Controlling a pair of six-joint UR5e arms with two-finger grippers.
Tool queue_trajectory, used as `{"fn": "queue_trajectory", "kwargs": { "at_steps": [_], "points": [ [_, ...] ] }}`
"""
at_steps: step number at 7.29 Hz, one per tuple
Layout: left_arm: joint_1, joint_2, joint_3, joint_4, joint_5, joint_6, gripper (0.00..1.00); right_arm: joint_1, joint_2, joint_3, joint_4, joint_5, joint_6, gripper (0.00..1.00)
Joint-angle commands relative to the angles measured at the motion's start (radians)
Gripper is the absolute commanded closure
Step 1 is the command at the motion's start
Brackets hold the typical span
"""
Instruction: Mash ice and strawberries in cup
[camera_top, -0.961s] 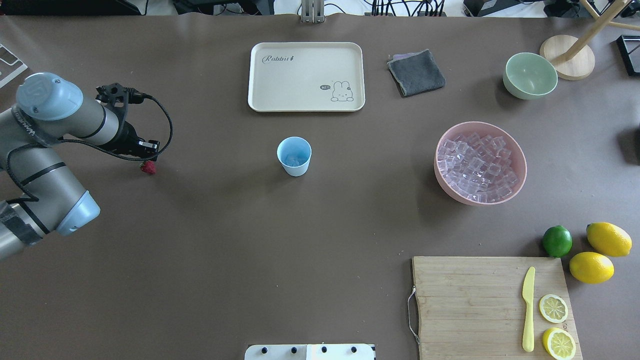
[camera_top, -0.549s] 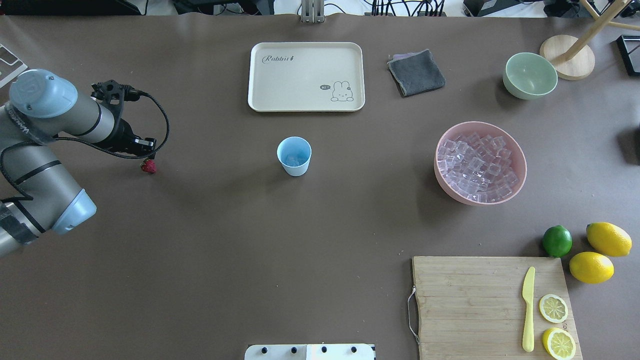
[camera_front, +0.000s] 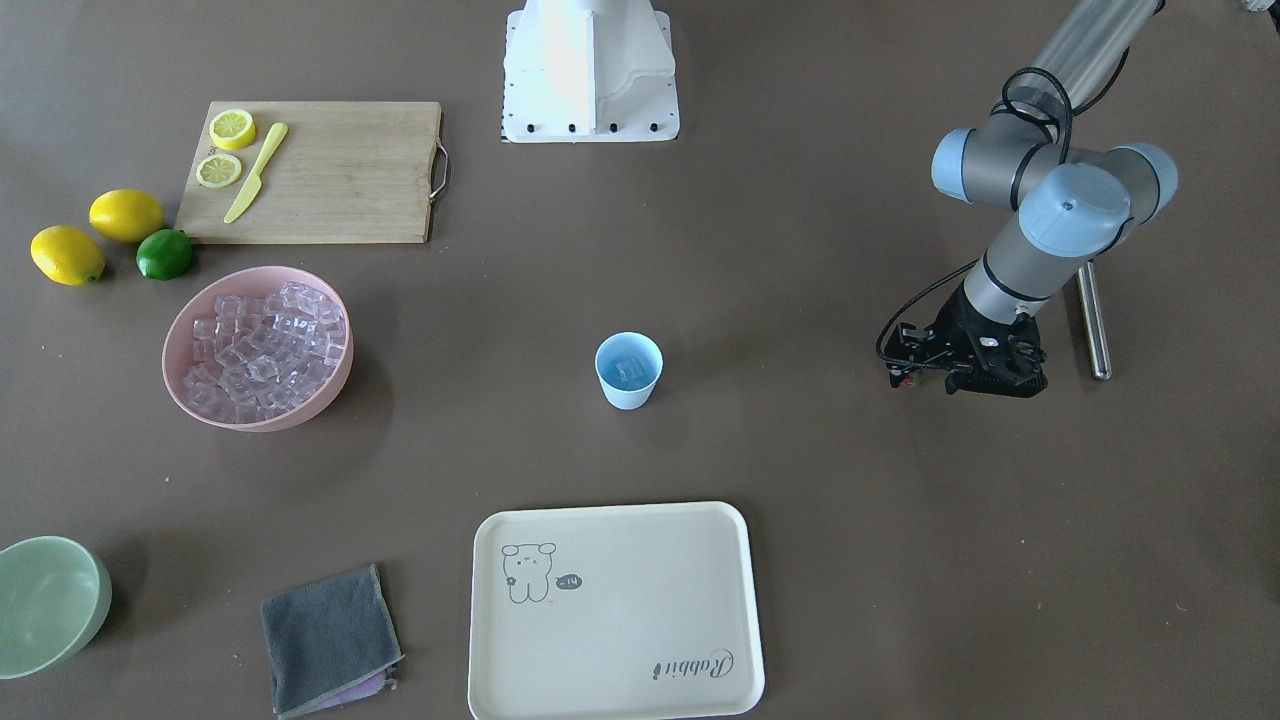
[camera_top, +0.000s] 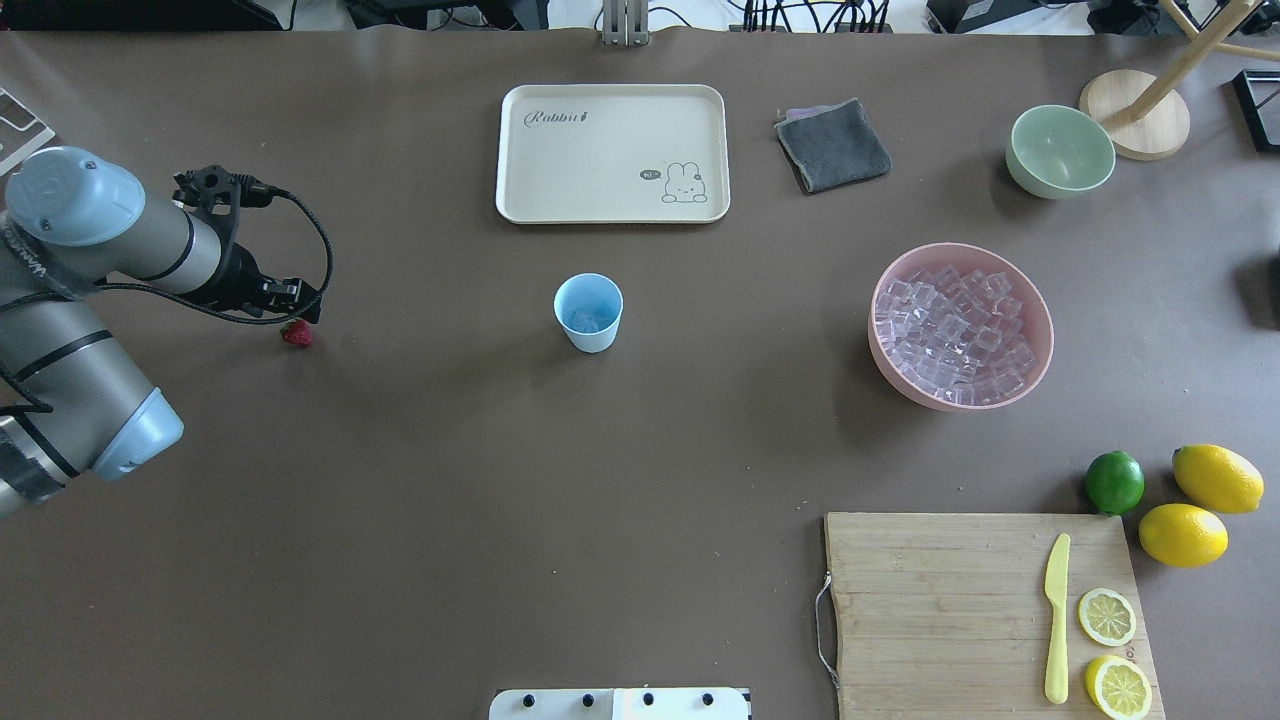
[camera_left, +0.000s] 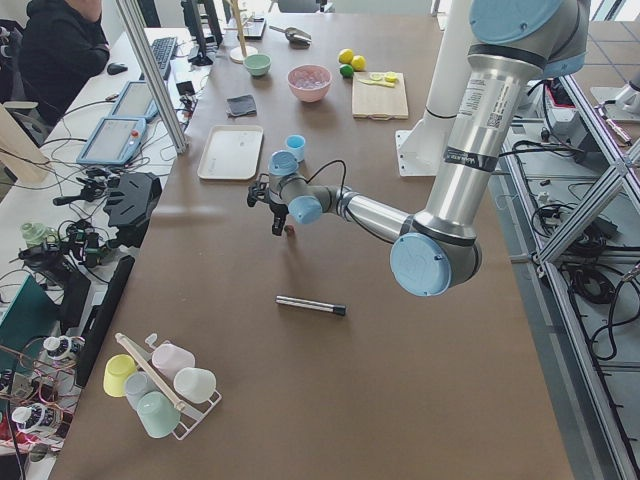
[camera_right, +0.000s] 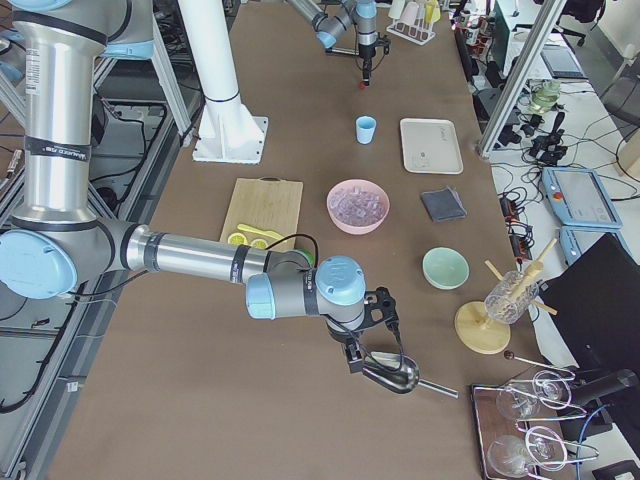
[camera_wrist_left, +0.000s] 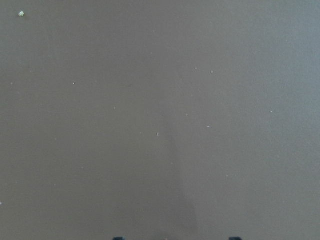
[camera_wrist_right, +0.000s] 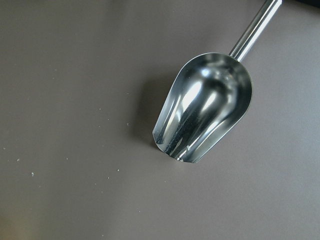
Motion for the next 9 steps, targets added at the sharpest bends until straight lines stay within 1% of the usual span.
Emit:
{"fn": "queue_trajectory", "kwargs": {
  "at_steps": [1, 2, 3, 4, 5, 7, 8, 9],
  "points": [
    [0.039, -0.002, -0.008, -0.001, 0.052, -0.028, 0.25, 0.006, -0.003, 0.000, 0.000, 0.002, 0.000, 0.01],
    [0.054, 0.003, -0.025, -0.001, 0.059, -0.041, 0.35, 0.013, -0.004, 0.001, 0.000, 0.002, -0.003, 0.01],
    [0.056, 0.023, -0.029, -0.001, 0.059, -0.033, 0.53, 0.019, -0.004, 0.001, 0.000, 0.002, -0.003, 0.01],
    [0.056, 0.024, -0.031, -0.001, 0.059, -0.032, 0.66, 0.019, -0.004, -0.002, 0.000, 0.002, -0.003, 0.01],
    [0.056, 0.028, -0.032, -0.001, 0.056, -0.031, 0.70, 0.019, -0.006, 0.000, 0.000, 0.002, -0.003, 0.01],
    [0.042, 0.024, -0.054, 0.004, 0.042, -0.029, 0.73, 0.030, -0.011, 0.003, 0.000, 0.003, -0.003, 0.01],
    [0.031, 0.014, -0.110, 0.057, 0.017, -0.031, 0.73, 0.030, -0.012, 0.003, 0.000, 0.005, -0.003, 0.01],
    [0.031, -0.055, -0.206, 0.260, 0.022, -0.040, 0.73, 0.035, -0.012, 0.003, 0.002, 0.006, -0.003, 0.01]
  ]
}}
